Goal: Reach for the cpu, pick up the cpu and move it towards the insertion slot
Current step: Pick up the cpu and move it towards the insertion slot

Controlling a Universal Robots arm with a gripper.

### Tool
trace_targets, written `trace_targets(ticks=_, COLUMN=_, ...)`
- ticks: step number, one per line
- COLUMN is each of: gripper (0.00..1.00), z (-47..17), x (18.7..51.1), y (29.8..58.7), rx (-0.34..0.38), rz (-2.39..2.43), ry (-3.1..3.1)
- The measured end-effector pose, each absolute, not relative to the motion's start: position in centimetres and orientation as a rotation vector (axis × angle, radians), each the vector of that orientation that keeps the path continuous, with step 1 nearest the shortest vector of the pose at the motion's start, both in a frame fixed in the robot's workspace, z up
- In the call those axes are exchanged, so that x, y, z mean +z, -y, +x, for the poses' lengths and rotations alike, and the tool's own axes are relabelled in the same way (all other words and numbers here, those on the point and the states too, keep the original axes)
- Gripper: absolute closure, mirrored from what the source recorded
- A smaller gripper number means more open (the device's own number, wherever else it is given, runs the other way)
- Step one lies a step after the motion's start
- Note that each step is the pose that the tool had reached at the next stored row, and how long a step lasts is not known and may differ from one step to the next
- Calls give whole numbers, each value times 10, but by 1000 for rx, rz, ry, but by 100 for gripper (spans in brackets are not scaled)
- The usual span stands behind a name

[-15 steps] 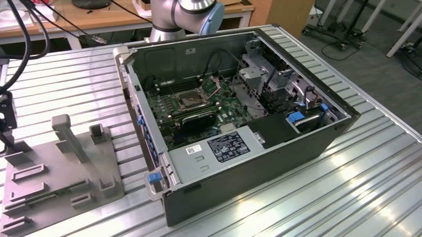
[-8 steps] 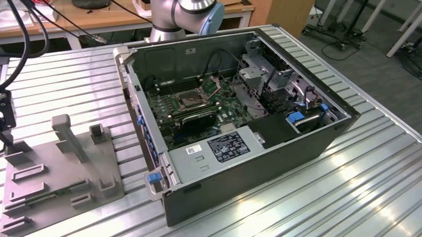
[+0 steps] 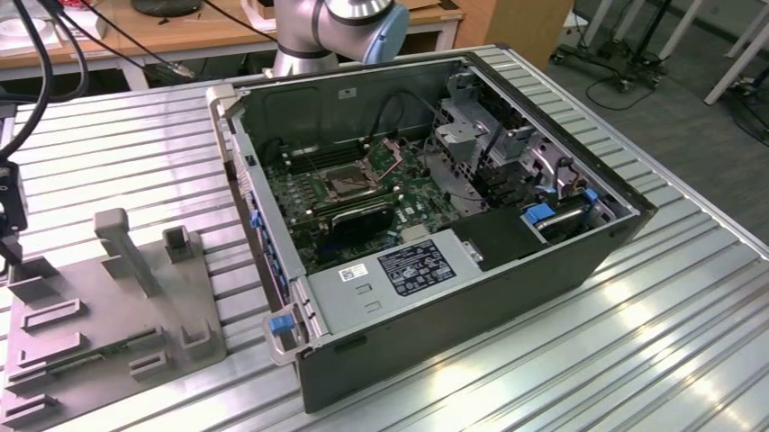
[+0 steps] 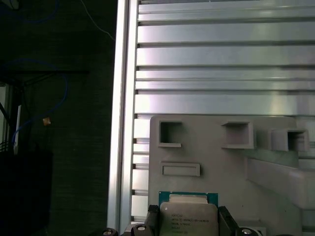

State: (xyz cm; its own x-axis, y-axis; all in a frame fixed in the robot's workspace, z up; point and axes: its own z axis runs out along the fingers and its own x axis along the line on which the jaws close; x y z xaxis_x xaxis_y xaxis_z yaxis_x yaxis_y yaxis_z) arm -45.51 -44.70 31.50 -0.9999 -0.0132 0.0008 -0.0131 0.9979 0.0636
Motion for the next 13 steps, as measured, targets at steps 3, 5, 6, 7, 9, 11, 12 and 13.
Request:
trace_targets(ticks=3, gripper=45, z=-455, x=316, y=447, rx=-100, rz=21, ry=3139)
trace_targets(ticks=5, gripper=45, z=-455, x=317, y=447, rx=-100, rz=21, ry=3139)
trace_targets(ticks=6, gripper=45, z=-455, x=317, y=447, rx=-100, rz=21, ry=3139)
trace_targets(ticks=7, gripper=45, z=-455, x=317, y=447, rx=-100, rz=21, ry=3139)
trace_targets(ticks=9, gripper=45, z=-455, x=318, y=447, rx=-100, rz=21, ry=3139)
trace_targets(ticks=11, gripper=45, z=-455, x=319, y=447, rx=-100, rz=21, ry=3139)
trace_targets(ticks=12, gripper=45, z=-455, x=319, y=447, rx=-100, rz=21, ry=3139)
trace_targets(ticks=13, gripper=45, z=-455, x=320, y=447, rx=-100, rz=21, ry=3139)
